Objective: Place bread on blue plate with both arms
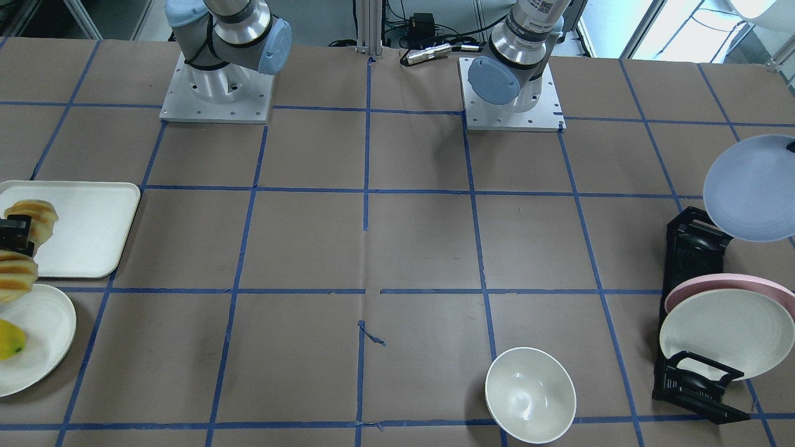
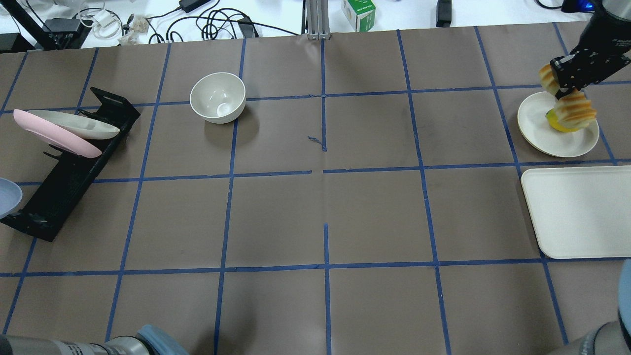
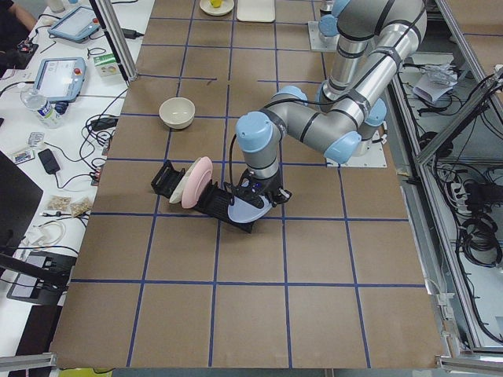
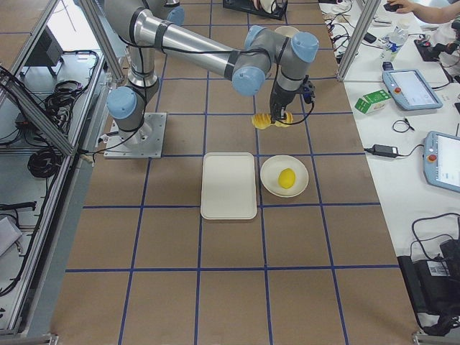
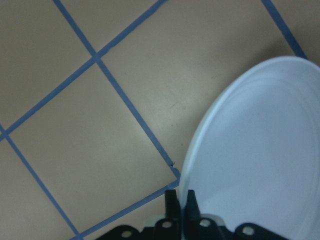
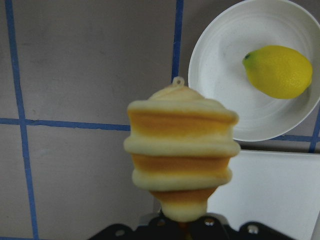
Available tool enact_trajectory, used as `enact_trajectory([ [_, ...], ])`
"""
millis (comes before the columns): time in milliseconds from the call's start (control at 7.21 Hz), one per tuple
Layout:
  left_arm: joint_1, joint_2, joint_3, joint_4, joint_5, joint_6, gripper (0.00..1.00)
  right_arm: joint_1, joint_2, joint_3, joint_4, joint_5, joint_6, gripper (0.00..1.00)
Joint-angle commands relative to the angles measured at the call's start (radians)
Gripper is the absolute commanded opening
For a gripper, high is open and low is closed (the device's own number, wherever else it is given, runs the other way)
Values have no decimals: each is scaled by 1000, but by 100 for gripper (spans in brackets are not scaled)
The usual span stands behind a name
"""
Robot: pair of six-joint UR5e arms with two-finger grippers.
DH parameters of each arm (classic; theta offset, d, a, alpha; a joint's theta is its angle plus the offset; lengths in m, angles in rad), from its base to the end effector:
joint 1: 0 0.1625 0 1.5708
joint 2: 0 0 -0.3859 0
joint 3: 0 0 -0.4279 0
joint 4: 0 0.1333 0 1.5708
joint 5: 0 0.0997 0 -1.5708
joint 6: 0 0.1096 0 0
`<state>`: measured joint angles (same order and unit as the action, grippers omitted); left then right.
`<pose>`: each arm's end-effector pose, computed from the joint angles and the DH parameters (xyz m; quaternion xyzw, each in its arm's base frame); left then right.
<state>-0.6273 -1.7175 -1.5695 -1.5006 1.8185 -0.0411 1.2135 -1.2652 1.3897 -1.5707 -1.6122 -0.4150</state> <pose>0.4000 -0.4215 0.3688 -0.4646 0.8761 0.0874 0.0948 -0.0983 -0.6315 0.3563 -0.0301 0.9974 0.0654 0.0043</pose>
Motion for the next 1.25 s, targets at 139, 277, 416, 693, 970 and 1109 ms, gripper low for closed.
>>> enact_trajectory([
  [139,-6,171,10,-261,-165,-5,0,127,-2,-64,64,98,140,0],
  [277,-23,214,-6,-309,-315,6,0,132,-6,-64,64,110,148,0],
  [416,-101,229,-30,-319,-423,56,0,133,-5,-64,64,112,150,0],
  [693,-318,228,-105,-278,-472,73,0,164,-5,-66,63,113,195,0],
  [970,-591,211,-180,-62,-521,69,0,256,12,-60,29,117,281,0],
  [1109,-717,205,-234,51,-521,66,0,286,18,-52,8,117,336,0],
])
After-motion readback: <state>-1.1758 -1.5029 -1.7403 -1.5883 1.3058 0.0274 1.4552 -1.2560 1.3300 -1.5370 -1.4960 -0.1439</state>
